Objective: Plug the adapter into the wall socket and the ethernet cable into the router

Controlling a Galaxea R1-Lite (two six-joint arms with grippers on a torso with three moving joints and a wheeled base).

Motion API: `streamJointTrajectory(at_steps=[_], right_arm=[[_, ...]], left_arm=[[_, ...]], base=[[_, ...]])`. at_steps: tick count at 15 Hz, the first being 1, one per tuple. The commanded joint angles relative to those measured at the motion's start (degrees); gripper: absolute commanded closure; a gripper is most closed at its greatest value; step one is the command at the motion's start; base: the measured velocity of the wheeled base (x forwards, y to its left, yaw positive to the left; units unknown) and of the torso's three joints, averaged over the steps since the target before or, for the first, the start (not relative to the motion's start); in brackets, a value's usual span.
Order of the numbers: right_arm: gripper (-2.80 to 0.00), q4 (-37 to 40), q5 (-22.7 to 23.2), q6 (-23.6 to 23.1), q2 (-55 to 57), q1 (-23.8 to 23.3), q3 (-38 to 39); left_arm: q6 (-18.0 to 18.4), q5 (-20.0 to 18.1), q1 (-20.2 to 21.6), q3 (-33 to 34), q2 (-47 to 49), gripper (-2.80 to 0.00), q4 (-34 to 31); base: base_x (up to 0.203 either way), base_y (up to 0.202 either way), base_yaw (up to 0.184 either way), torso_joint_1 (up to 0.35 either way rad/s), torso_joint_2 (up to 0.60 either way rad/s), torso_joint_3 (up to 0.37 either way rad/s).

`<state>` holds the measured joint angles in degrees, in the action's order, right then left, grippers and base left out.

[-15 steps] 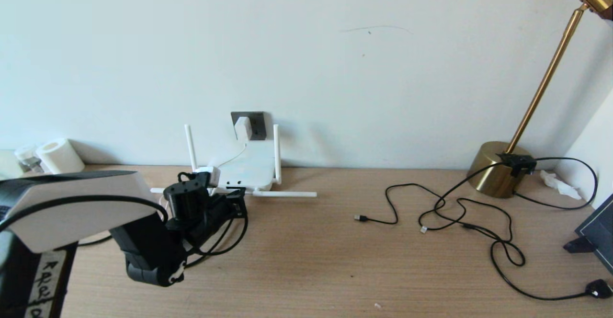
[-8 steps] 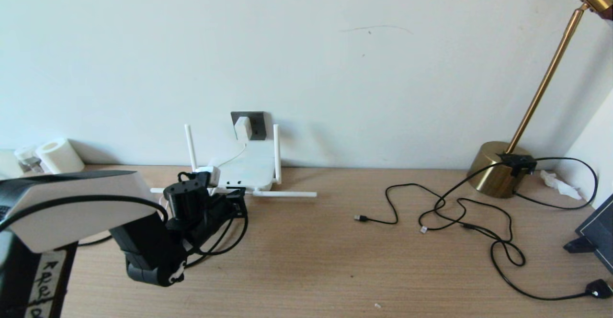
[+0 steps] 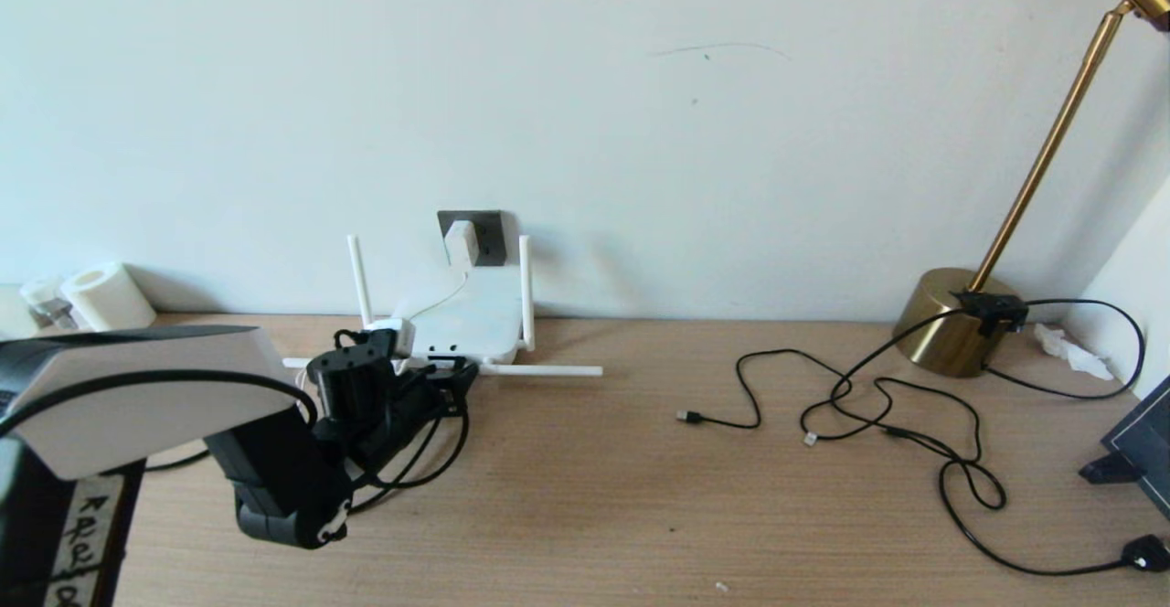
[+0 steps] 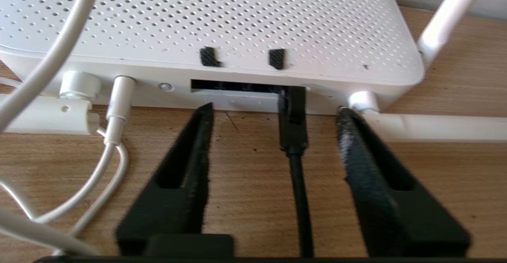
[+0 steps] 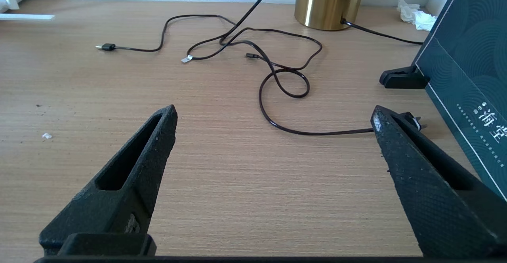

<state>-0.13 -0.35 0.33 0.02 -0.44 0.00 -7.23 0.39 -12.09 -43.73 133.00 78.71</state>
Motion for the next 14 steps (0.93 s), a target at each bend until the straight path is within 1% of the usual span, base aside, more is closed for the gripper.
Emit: streamJointTrajectory(at_steps=[1,8,14], right_arm=[[-2.8,-0.04,0.0,0.02,-0.02,0.0,0.0],[-2.8,-0.04,0.0,0.02,-0.02,0.0,0.0],[-2.8,-0.04,0.0,0.02,-0.02,0.0,0.0]], left_arm=[[-0.07,-0.04,-0.21,0.4,-0.73,-2.8,0.47],[-0.07,0.0,-0.48,1.75,-1.49,-2.8,0.56],[-0.07,0.21,-2.24,5.37,-6.12,-2.8,0.56]], base=[[0.0,0.0,0.0,0.0,0.0,0.0],[0.0,0.0,0.0,0.0,0.0,0.0],[0.0,0.0,0.0,0.0,0.0,0.0]])
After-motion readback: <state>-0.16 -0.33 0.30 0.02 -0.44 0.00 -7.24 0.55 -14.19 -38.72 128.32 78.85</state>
